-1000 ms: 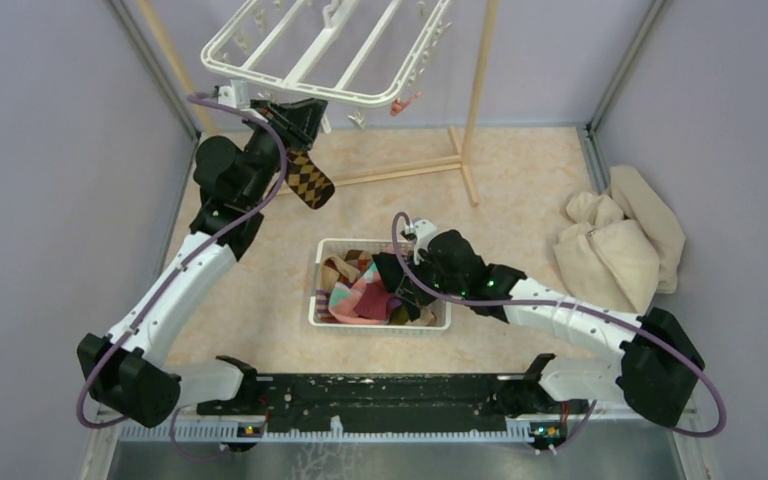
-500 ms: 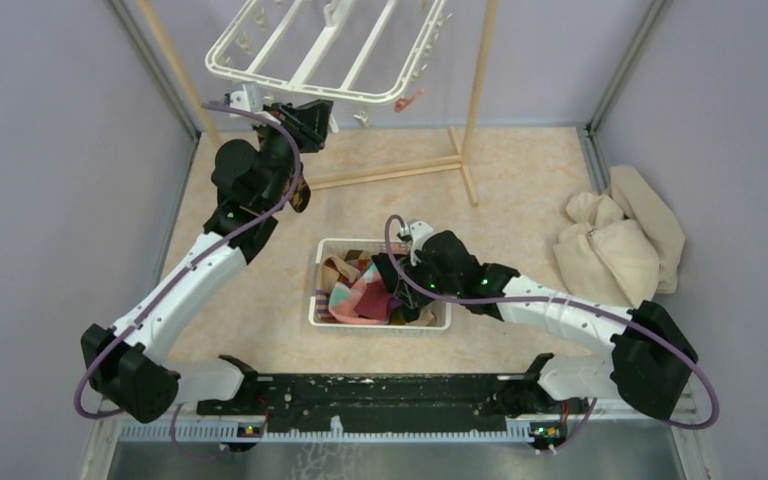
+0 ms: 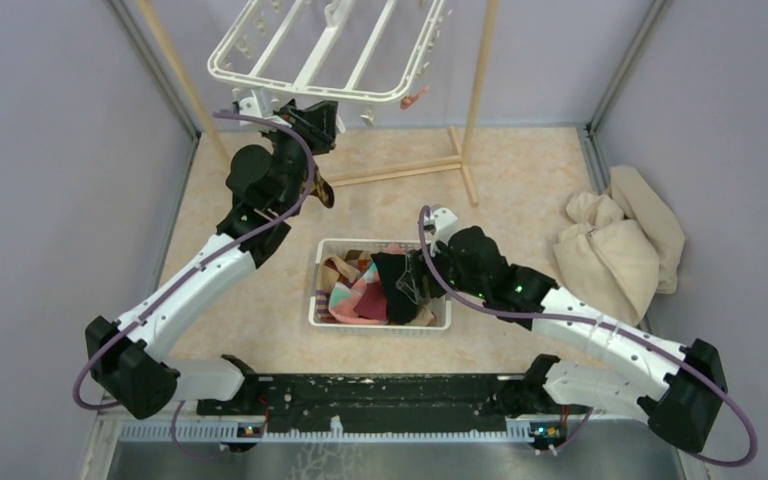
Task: Remove the socks clipped to the hanger
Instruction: Place the sock in the bin.
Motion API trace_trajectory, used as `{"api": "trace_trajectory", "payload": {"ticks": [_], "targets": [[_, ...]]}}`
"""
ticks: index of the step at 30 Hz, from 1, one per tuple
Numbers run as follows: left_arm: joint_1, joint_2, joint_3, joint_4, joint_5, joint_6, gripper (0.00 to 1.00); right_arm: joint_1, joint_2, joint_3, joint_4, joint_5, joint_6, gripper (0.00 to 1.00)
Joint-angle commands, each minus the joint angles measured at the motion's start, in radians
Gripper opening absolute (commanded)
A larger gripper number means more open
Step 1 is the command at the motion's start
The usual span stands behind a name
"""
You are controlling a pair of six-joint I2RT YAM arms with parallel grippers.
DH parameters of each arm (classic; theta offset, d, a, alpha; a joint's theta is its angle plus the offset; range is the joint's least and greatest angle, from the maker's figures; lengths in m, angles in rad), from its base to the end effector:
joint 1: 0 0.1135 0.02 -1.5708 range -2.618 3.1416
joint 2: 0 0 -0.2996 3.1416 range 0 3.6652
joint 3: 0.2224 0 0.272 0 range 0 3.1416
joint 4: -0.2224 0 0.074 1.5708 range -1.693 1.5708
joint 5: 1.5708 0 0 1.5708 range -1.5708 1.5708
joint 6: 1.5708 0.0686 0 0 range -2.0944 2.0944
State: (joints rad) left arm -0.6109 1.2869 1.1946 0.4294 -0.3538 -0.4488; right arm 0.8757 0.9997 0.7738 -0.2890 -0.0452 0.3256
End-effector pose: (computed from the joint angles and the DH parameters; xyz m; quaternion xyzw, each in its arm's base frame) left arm 0.2891 -0.1735 0.4822 -0.0970 0.5792 -0.3180 0.7443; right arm 0.1604 0.1971 0.2944 -0.2455 0.8281 0.3007 0.4045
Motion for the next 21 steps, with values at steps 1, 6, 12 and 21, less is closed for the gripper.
{"api": "trace_trajectory", "payload": {"ticks": [1, 6, 12, 21], "targets": [[-0.035, 0.005, 0.024, 0.023, -0.078, 0.038, 0.1, 0.012, -0.029, 0.038, 0.003, 0.086, 0.014, 0.62], [-0.067, 0.012, 0.022, 0.042, -0.139, 0.07, 0.1, 0.011, 0.026, 0.039, 0.079, 0.105, 0.022, 0.36], [-0.12, 0.041, 0.033, 0.072, -0.227, 0.155, 0.12, 0.002, 0.151, 0.07, 0.179, 0.1, 0.024, 0.26], [-0.15, 0.095, 0.062, 0.121, -0.317, 0.272, 0.13, 0.0, 0.321, 0.065, 0.266, 0.012, 0.049, 0.2]]}}
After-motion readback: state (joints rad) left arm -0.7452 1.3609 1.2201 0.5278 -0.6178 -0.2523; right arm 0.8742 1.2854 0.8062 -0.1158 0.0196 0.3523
